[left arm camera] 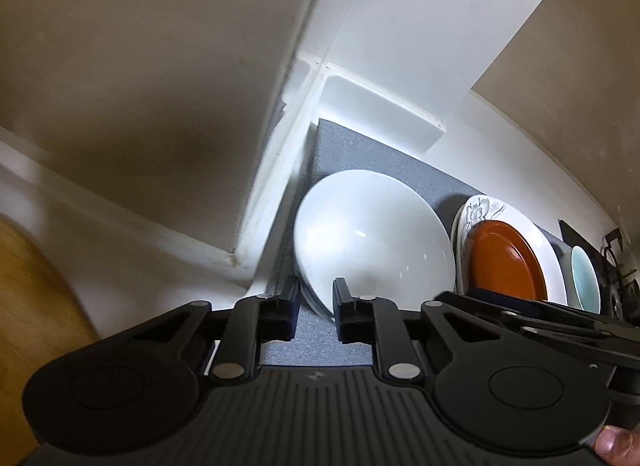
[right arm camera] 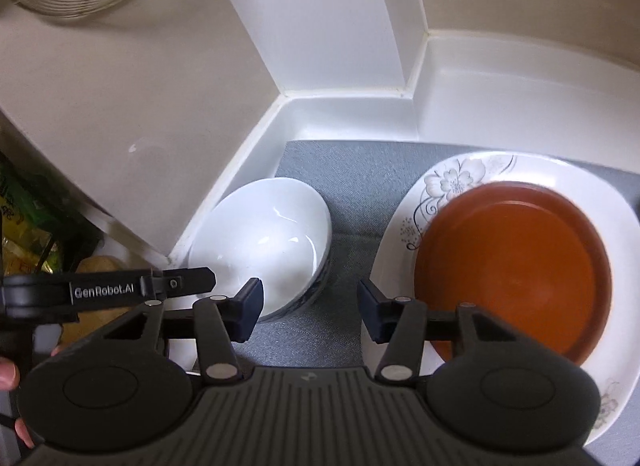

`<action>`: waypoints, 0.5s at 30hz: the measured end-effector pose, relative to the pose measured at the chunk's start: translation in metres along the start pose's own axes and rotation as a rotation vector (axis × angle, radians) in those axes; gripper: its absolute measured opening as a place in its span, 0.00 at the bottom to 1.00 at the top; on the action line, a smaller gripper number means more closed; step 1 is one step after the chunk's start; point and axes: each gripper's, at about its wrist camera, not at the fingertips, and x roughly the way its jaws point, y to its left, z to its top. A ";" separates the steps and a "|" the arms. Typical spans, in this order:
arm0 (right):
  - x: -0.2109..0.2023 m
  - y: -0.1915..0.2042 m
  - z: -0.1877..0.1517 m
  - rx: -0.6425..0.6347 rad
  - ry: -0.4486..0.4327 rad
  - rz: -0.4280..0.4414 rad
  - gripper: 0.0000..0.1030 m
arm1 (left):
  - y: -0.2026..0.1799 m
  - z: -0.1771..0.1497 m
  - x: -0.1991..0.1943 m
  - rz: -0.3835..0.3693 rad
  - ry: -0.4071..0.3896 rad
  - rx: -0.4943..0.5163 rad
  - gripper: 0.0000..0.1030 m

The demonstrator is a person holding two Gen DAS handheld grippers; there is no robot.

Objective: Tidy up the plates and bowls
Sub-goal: 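Close both grippers on the rim of the large white bowl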

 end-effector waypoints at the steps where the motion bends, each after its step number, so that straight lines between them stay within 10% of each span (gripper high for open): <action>1: 0.003 0.000 0.001 -0.002 0.005 0.006 0.56 | 0.000 0.001 0.003 0.001 -0.002 -0.008 0.18; 5: 0.016 -0.001 0.006 -0.004 0.016 0.008 0.55 | -0.001 0.001 0.006 0.006 -0.005 -0.014 0.17; 8: 0.020 0.003 0.008 -0.020 0.019 -0.005 0.20 | -0.003 0.000 0.001 0.024 0.012 0.007 0.17; 15: 0.007 0.003 -0.008 -0.028 0.041 0.001 0.17 | 0.003 -0.011 -0.010 -0.028 0.072 -0.027 0.16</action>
